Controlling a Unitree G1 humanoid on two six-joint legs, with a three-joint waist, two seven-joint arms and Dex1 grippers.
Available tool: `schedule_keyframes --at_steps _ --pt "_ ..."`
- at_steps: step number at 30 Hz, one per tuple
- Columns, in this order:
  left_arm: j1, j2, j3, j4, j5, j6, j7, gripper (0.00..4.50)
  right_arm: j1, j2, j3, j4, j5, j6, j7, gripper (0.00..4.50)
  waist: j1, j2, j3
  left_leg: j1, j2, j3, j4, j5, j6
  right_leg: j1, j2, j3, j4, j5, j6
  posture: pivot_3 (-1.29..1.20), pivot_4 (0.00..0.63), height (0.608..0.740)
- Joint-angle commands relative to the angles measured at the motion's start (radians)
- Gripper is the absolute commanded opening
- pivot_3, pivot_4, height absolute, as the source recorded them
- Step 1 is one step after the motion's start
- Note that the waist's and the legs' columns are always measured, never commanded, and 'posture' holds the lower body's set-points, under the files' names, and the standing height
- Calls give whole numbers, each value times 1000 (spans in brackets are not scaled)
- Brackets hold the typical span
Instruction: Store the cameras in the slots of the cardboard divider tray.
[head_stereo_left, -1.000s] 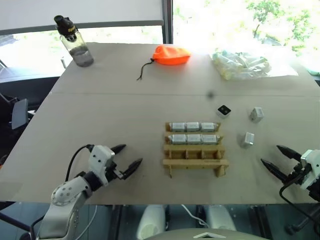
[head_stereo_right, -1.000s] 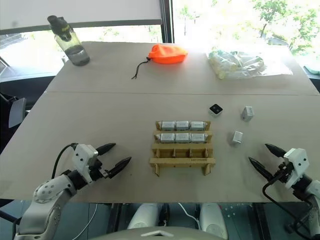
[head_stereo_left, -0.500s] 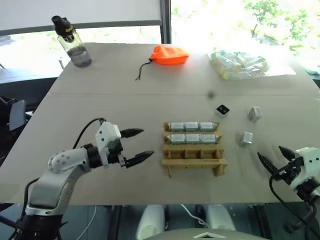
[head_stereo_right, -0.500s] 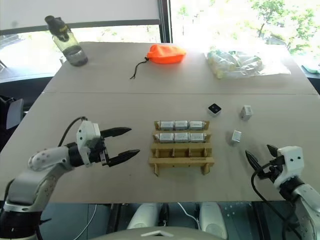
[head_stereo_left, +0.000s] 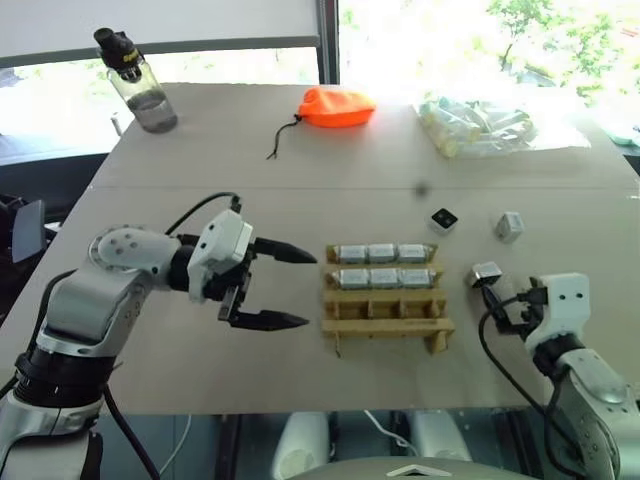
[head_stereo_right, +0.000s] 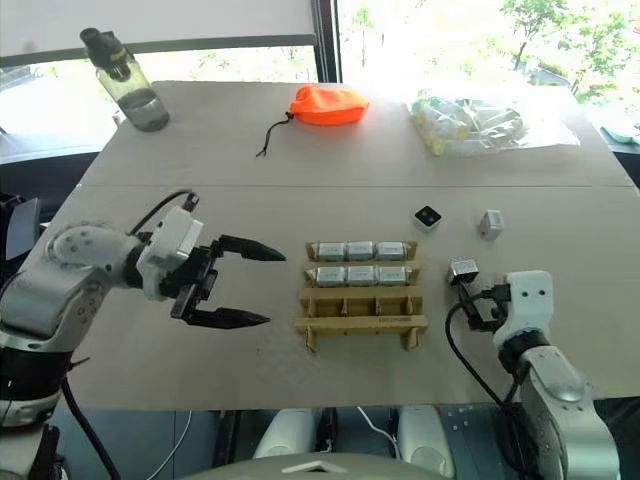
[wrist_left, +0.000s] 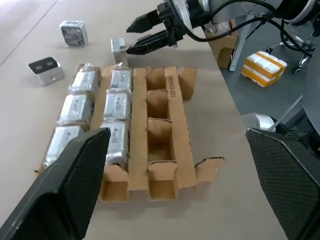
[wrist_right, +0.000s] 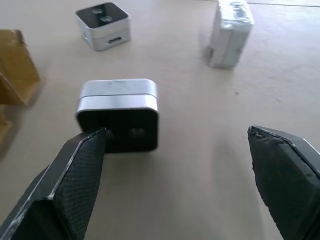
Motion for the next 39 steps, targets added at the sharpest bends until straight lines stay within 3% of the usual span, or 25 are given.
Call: schedule_keyframes --at_steps 1,12,20,26,30,39 --pt "-16 12 23 -24 -20 12 -1 4500 20 5 43 -76 -21 19 -10 4453 0 0 0 0 0 0 0 0 0 0 0 0 0 0 -1 0 150 740" --pt "8 29 55 -36 -20 15 11 4500 -37 -97 23 -19 -51 -3 76 4453 1 0 0 0 0 0 1 0 0 0 0 0 0 0 1 0 150 740" --pt "37 46 88 -54 -25 18 20 4500 -73 -375 -78 136 28 -131 452 4453 0 -3 2 0 -1 2 1 0 1 0 0 2 0 0 1 0 150 740" --pt "60 63 113 -84 -45 33 25 4500 -248 -545 -61 446 77 -287 803 4453 -1 -4 3 1 -1 2 1 -2 4 0 2 1 0 1 -2 0 150 740" --pt "89 72 140 -122 -63 48 39 4500 -442 -584 33 717 41 -415 1025 4453 -1 -5 4 1 -1 2 2 -2 4 0 2 2 0 1 -2 0 150 740" --pt "123 87 167 -139 -58 35 51 4500 -695 -567 178 969 -16 -477 1251 4453 1 -5 5 0 0 2 2 0 0 0 1 1 0 2 -2 0 150 740"
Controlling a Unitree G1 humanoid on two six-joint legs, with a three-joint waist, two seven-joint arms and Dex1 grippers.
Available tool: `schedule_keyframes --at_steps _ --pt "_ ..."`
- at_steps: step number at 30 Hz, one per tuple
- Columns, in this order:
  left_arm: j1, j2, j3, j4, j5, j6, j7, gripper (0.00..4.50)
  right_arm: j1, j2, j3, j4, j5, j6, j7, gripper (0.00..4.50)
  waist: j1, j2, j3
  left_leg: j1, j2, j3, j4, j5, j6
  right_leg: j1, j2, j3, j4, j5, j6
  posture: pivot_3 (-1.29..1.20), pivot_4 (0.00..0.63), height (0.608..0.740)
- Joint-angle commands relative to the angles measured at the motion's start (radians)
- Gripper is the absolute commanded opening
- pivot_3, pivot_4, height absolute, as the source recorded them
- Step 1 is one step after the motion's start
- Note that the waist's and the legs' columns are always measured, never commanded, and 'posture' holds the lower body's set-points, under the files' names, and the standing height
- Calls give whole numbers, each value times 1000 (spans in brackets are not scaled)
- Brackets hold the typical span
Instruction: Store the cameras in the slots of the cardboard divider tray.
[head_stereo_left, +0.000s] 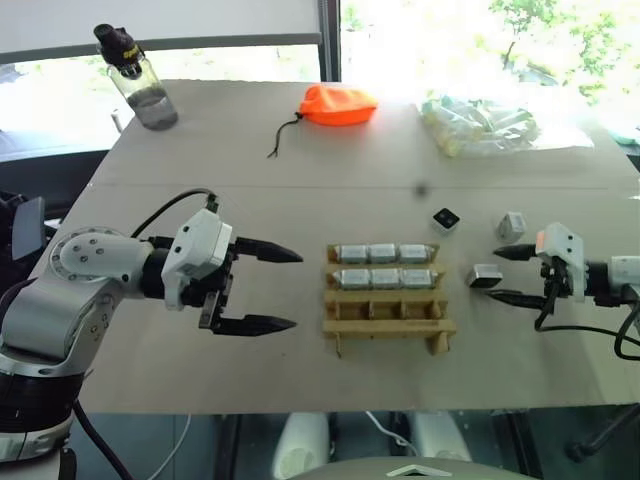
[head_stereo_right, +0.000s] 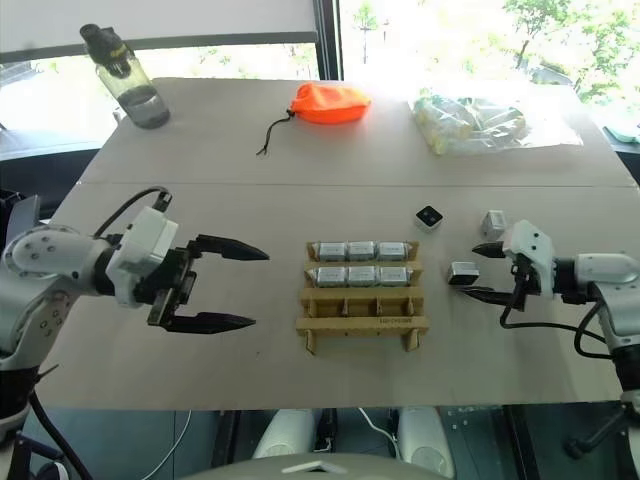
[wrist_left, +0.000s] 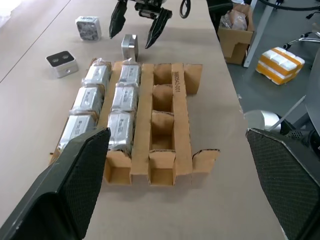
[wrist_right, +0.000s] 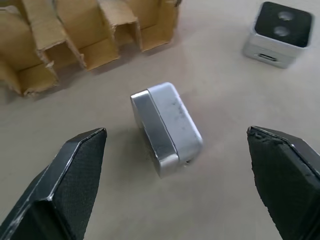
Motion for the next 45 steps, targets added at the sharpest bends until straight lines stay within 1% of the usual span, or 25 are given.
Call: schedule_keyframes --at_steps 1,4,5,6,8,9,12,13,16,19,22,25,27,29,30,34,37,39,41,45 --pt "6 15 42 -35 -19 -5 9 4500 -62 2 19 48 -8 -24 69 4453 0 0 0 0 0 0 0 0 0 0 0 0 0 0 0 0 150 740" --pt "14 16 50 -36 -24 -6 11 4500 -81 8 30 63 -4 -23 103 4453 0 0 0 0 0 0 0 0 0 0 -1 0 0 0 0 0 150 740" --pt "17 18 51 -33 -24 -6 9 4500 -83 9 32 62 -3 -20 113 3945 0 0 0 0 0 0 0 0 0 0 -1 0 0 0 0 0 150 740" --pt "18 18 50 -27 -22 -9 7 4500 -84 8 34 63 -6 -21 120 3732 0 0 0 0 0 0 0 0 0 0 -1 -1 0 0 0 0 150 740" --pt "18 20 46 -12 -12 -19 -1 4500 -85 4 39 63 -15 -24 129 2881 0 0 0 0 0 0 0 0 0 0 -1 0 0 0 0 0 150 740" --pt "15 21 44 -5 -9 -23 -3 4500 -86 3 40 66 -17 -26 131 2251 -1 0 0 0 0 0 0 0 0 0 -1 0 0 0 0 0 150 740" --pt "5 21 38 8 -5 -29 -7 4500 -91 -1 37 76 -21 -32 133 980 -1 0 0 0 0 0 0 0 0 0 -1 0 1 0 0 0 150 740" --pt "2 20 36 10 -5 -30 -8 4500 -93 -3 33 77 -21 -33 132 765 -1 0 0 0 0 0 1 0 0 0 -1 0 1 0 0 0 150 740" --pt "-4 18 32 14 -5 -34 -15 4500 -95 -13 15 57 -7 -19 128 776 0 0 0 0 0 0 1 0 0 0 -1 0 1 0 0 0 150 740" --pt "-10 17 29 21 -3 -36 -19 4500 -97 -20 -4 -21 20 25 107 776 -1 1 0 0 0 1 1 0 0 0 -1 0 1 0 0 0 150 740" --pt "-17 17 24 33 0 -41 -25 4500 -99 -17 -6 -172 59 126 68 776 -2 1 1 0 0 0 1 0 0 0 -1 0 1 0 0 0 150 740" --pt "-29 15 15 43 3 -42 -28 4500 -117 15 8 -363 89 259 -25 776 -4 1 1 1 1 0 1 0 -1 0 -1 0 2 0 0 0 150 740" --pt "-42 13 6 51 6 -43 -31 4500 -173 50 69 -504 82 408 -114 776 -4 1 1 1 1 0 1 0 -1 0 0 0 2 0 0 0 150 740" --pt "-53 12 -2 59 7 -45 -33 4500 -215 62 159 -626 59 548 -158 776 -4 1 1 1 1 0 1 1 -1 0 0 0 2 0 0 0 150 740" --pt "-57 11 -5 61 8 -46 -35 4500 -232 67 207 -665 31 588 -177 776 -2 1 1 0 1 0 1 1 -1 0 0 -1 2 0 0 0 150 740" --pt "-67 7 -15 69 12 -51 -39 4500 -284 168 298 -763 40 687 -264 776 2 1 0 -2 0 -3 1 0 -1 -1 -1 -3 1 0 0 0 150 740" --pt "-66 4 -17 66 13 -51 -37 4500 -315 240 360 -780 16 742 -328 776 0 1 0 -4 -1 -2 1 0 -1 -1 -2 -3 1 0 0 0 150 740" --pt "-58 4 -15 57 9 -48 -33 4500 -319 271 393 -790 23 763 -341 776 1 0 0 -4 -1 -2 1 0 -1 -2 -2 -3 1 0 0 0 150 740" --pt "-51 5 -10 50 6 -45 -30 4500 -316 269 420 -808 45 795 -325 776 1 0 0 -4 -1 -3 1 0 -1 -1 -2 -4 1 0 0 0 150 740" --pt "-32 13 3 42 5 -44 -29 4500 -302 233 464 -824 37 822 -320 776 0 0 0 -3 -1 -4 1 0 -1 -2 -2 -4 1 0 0 0 150 740"
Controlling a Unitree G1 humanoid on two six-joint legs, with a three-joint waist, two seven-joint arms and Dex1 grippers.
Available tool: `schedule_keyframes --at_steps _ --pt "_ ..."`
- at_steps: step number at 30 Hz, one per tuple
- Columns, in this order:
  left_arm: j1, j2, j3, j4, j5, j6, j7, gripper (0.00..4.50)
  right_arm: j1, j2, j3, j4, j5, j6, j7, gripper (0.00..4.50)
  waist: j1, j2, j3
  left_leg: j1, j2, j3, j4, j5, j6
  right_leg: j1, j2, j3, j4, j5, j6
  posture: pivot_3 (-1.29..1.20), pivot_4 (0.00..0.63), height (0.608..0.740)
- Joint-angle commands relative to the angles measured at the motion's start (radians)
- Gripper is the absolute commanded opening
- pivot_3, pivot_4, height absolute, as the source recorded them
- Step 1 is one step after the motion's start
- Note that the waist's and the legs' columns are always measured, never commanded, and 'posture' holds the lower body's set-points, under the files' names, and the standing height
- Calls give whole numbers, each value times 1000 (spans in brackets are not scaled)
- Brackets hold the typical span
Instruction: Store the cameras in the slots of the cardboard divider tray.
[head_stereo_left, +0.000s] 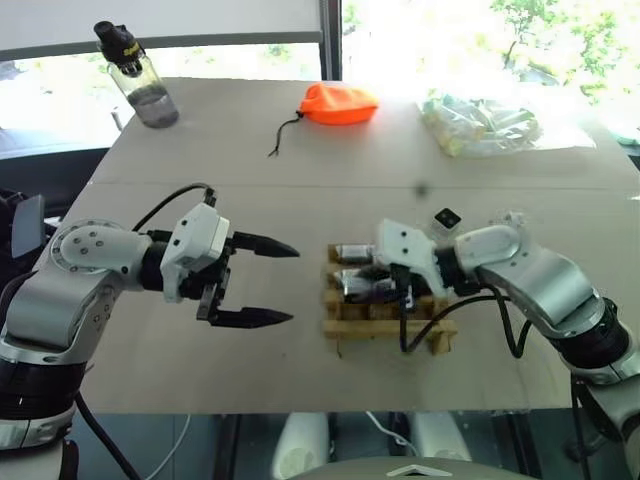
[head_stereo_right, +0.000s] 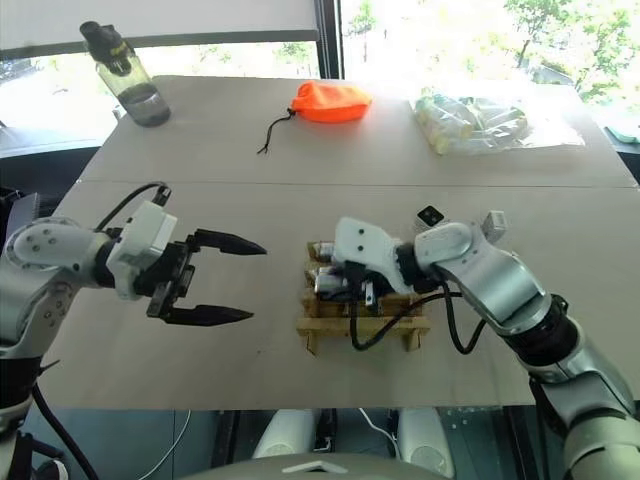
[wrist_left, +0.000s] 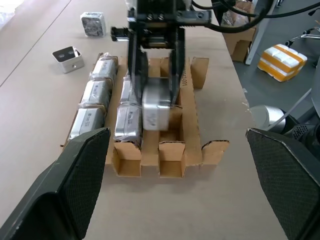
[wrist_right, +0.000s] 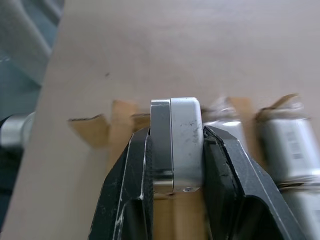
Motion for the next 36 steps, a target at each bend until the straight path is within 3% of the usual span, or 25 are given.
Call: schedule_keyframes --at_steps 1,11,26,27,29,33,36 --pt "12 13 38 -32 -12 -6 5 4500 0 -24 7 -44 11 29 1 776 0 0 0 0 0 0 0 0 0 0 0 0 0 0 0 0 150 740" --pt "17 14 36 -36 -15 -4 10 4500 3 29 25 -60 28 127 -85 776 -2 0 0 1 0 0 0 0 0 0 0 0 1 0 0 0 150 740" --pt "6 19 35 -31 -14 -2 7 4500 50 -3 75 -32 -46 -59 -72 776 -2 0 0 0 0 0 0 0 0 0 0 0 0 0 0 0 150 740" --pt "6 19 36 -31 -14 -2 8 4500 51 -5 69 -37 -35 -59 -61 1813 -2 0 0 0 0 0 0 0 0 0 0 0 0 0 0 0 150 740" --pt "7 21 39 -33 -16 0 9 4500 52 18 26 -46 8 -30 -68 2451 -2 0 0 0 0 0 0 0 0 0 0 0 0 0 0 0 150 740" --pt "16 26 50 -43 -24 8 13 4500 44 17 -93 -96 140 71 -50 4442 -2 0 0 0 0 0 0 0 0 0 0 0 0 0 0 0 150 740" --pt "31 26 60 -58 -32 14 20 4500 48 -25 -204 -138 240 138 -36 4442 -1 0 0 0 1 -1 0 0 0 0 0 0 0 0 0 0 150 740"
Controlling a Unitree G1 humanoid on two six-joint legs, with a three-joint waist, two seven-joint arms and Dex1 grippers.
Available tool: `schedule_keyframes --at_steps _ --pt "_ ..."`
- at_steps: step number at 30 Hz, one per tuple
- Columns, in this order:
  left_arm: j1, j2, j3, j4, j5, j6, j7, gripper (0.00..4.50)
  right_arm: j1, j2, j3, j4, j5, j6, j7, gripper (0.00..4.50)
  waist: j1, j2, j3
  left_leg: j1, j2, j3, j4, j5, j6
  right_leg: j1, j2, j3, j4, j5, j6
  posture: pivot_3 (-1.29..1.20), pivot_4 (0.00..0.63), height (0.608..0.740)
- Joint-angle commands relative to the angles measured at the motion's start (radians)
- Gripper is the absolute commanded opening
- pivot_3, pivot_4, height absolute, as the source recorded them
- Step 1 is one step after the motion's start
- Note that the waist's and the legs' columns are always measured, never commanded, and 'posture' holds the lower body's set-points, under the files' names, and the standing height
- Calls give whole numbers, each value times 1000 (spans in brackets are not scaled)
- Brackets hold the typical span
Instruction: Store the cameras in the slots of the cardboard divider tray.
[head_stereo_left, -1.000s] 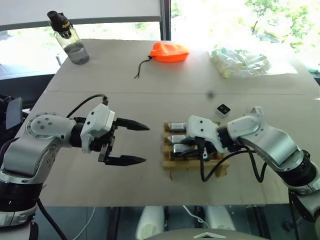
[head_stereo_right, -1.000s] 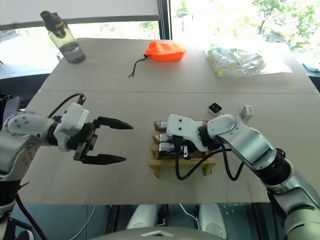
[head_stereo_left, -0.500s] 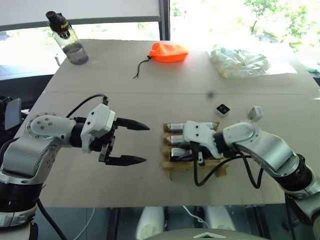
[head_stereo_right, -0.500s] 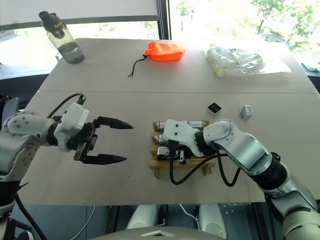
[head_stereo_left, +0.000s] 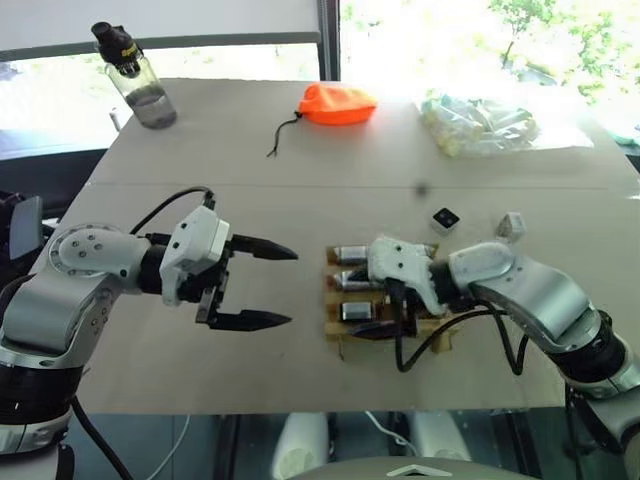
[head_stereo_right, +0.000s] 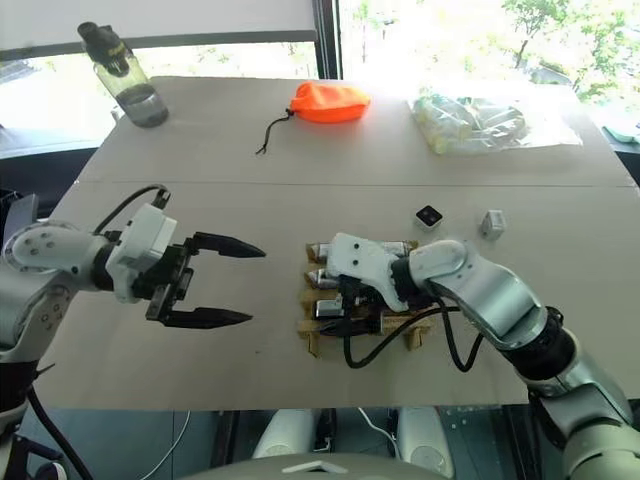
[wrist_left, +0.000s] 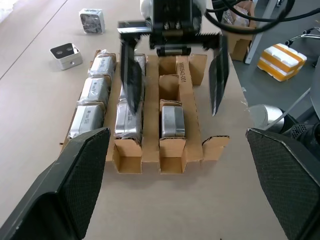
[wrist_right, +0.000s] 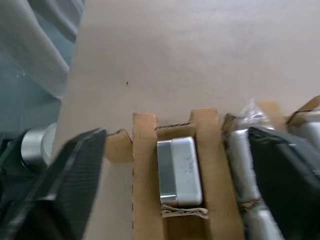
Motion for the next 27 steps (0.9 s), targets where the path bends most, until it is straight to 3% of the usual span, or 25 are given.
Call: schedule_keyframes --at_steps 1,5,9,12,20,27 --pt "15 12 40 -42 -21 6 9 4500 -1 -42 -166 -77 135 79 12 4442 0 0 0 0 0 0 0 0 0 0 0 0 0 0 0 0 150 740" --pt "10 1 52 -53 -45 19 27 4500 36 -79 -359 -51 211 138 -56 4442 1 0 0 0 0 0 0 0 0 0 0 0 0 0 0 0 150 740" --pt "-20 -8 42 -44 -56 19 32 4500 116 -107 -502 5 128 95 -200 4442 2 0 0 0 0 0 0 0 0 0 0 0 0 0 0 0 150 740" --pt "-67 -25 26 -25 -65 26 39 4500 153 -64 -574 27 41 63 -373 4442 1 0 0 0 -1 1 0 0 0 0 0 1 0 0 0 0 150 740" --pt "-179 -95 -12 30 -53 18 68 4500 326 17 -619 135 -155 -97 -620 4442 0 0 0 0 -1 1 -1 0 0 0 0 1 0 0 0 0 150 740" --pt "-235 -105 -36 71 -21 -2 52 4500 330 126 -665 268 -207 -178 -756 4442 -9 0 0 2 -1 3 -1 0 0 0 2 4 0 0 0 0 150 740"
